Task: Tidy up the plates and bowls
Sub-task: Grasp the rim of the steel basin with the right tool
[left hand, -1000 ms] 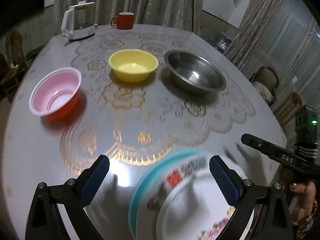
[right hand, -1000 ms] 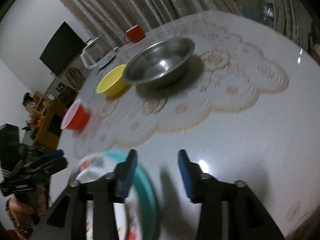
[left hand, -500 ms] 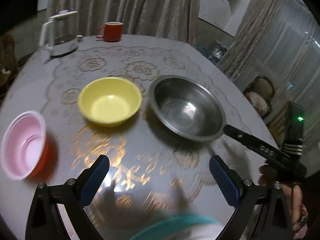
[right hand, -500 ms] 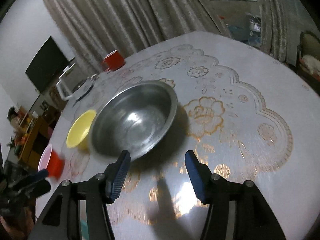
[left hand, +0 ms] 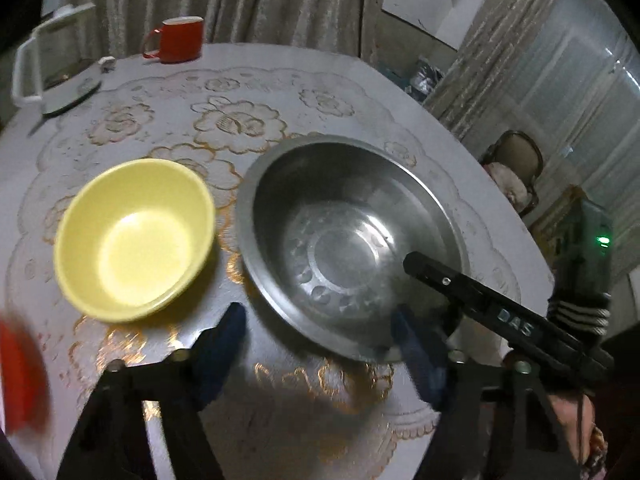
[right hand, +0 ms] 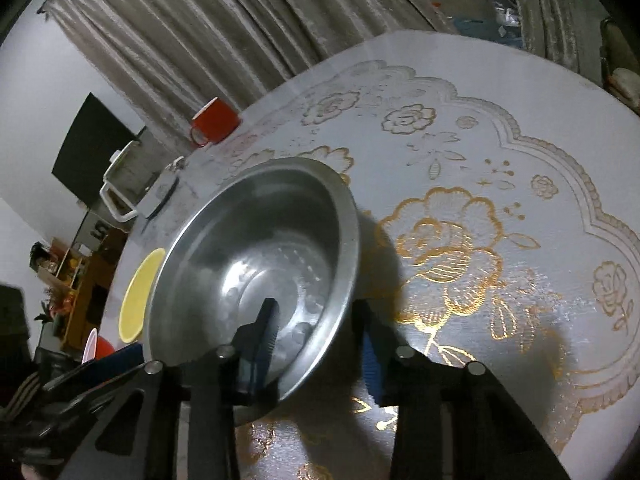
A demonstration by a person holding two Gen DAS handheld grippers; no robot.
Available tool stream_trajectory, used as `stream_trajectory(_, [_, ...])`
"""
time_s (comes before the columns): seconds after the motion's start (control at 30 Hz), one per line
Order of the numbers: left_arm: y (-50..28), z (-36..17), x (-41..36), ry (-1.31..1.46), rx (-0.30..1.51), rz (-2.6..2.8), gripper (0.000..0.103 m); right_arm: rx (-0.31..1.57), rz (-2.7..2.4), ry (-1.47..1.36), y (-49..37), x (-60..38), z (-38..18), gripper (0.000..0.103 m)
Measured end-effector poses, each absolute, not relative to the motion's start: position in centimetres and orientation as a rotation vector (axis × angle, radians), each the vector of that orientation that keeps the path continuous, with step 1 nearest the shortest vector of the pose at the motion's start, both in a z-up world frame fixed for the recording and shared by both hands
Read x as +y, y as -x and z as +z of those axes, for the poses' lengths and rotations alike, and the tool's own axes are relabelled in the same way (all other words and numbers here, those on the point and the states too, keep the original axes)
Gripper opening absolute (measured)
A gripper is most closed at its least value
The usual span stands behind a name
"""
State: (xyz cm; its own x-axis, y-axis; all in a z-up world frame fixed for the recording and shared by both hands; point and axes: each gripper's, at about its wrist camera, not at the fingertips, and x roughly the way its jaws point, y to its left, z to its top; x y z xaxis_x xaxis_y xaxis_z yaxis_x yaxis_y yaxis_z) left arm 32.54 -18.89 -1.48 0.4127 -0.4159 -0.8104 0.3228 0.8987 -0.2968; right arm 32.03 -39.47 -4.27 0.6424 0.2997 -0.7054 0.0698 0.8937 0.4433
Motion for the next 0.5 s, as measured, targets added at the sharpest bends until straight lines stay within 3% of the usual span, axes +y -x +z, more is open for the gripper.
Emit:
stream_trajectory(0.07, [-33.0,-1.9,-19.0,0.089,1.053,-0.464,0.064,0.858,0.151,-0.44,-31.8,-39.2,-4.1,0.027])
stream_trajectory(0.2, [-33.4,-2.9,-19.0,0.092,1.06,-0.496,0.04,0.85,0.147,-0.426,-31.4,-39.2,-4.3,0.021])
stream_trajectory(0.3, [-33.1,-2.8,-19.3,0.059,1.055,-0.506,0.028,0.866,0.152,-0.445,-31.0,-39.5,-4.7,0.018])
stream_trajectory(0.5, [-30.9,-1.7,-19.9,-0.06,1.004,-0.503,0.028,0.887,0.15,-0.445,-29.4,-39.3,-4.6,0.017])
